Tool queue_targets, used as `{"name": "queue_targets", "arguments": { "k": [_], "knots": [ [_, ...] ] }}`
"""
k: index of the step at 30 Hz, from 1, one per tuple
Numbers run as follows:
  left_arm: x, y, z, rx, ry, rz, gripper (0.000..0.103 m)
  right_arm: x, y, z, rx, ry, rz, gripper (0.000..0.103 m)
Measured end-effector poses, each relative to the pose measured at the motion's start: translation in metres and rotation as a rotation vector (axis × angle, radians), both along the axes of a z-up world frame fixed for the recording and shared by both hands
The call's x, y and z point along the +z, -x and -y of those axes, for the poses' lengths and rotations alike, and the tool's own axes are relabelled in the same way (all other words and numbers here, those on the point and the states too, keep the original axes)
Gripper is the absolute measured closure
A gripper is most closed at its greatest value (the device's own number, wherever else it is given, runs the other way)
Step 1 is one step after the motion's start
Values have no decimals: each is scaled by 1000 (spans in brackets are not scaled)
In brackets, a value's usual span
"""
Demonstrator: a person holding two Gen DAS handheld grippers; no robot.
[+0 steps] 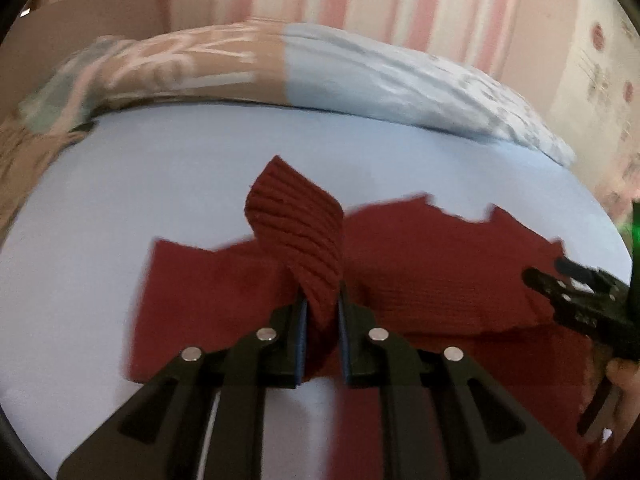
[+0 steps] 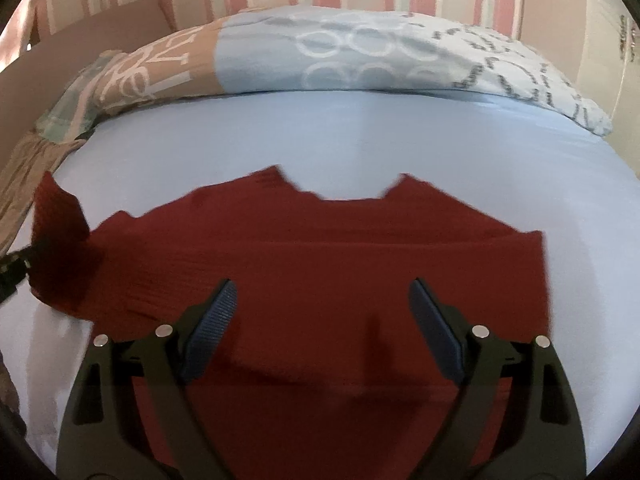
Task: Fold small clothes
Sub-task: 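Fold the held sleeve across the sweater body and release it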
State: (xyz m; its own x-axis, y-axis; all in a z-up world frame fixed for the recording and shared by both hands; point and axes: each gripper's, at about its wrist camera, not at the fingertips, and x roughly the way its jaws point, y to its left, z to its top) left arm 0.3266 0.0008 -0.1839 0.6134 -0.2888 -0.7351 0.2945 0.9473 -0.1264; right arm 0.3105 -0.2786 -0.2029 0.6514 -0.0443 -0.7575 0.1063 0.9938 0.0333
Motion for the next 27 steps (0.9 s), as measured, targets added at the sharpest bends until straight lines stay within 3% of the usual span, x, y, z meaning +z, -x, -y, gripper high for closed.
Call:
{"name": "queue_targets", "arguments": {
  "k": [7, 12, 14, 17, 19, 20, 27],
  "knots": [
    [-21, 7, 118, -156, -20, -27, 90, -2, 22, 76, -103, -12, -12, 17],
    [-41, -2, 165, -206, -39, -49, 90, -10, 36, 111, -147, -20, -32, 18],
    [-53, -5, 171, -211, -60, -71, 89, -15, 40, 120, -160, -32, -46, 18],
    [-63, -1, 173, -216, -91, -78, 80, -19, 42, 124, -155, -37, -51, 18],
    [-60, 4, 169, -224, -101, -62, 59, -20, 42, 122, -145, -34, -51, 18],
    [-58, 10, 166, -226, -119, -39, 42, -21, 40, 119, -141, -34, -51, 18],
    [-52, 38, 119, -171, -188, 51, 38, -25, 29, 83, -69, -97, -51, 19]
  ]
}}
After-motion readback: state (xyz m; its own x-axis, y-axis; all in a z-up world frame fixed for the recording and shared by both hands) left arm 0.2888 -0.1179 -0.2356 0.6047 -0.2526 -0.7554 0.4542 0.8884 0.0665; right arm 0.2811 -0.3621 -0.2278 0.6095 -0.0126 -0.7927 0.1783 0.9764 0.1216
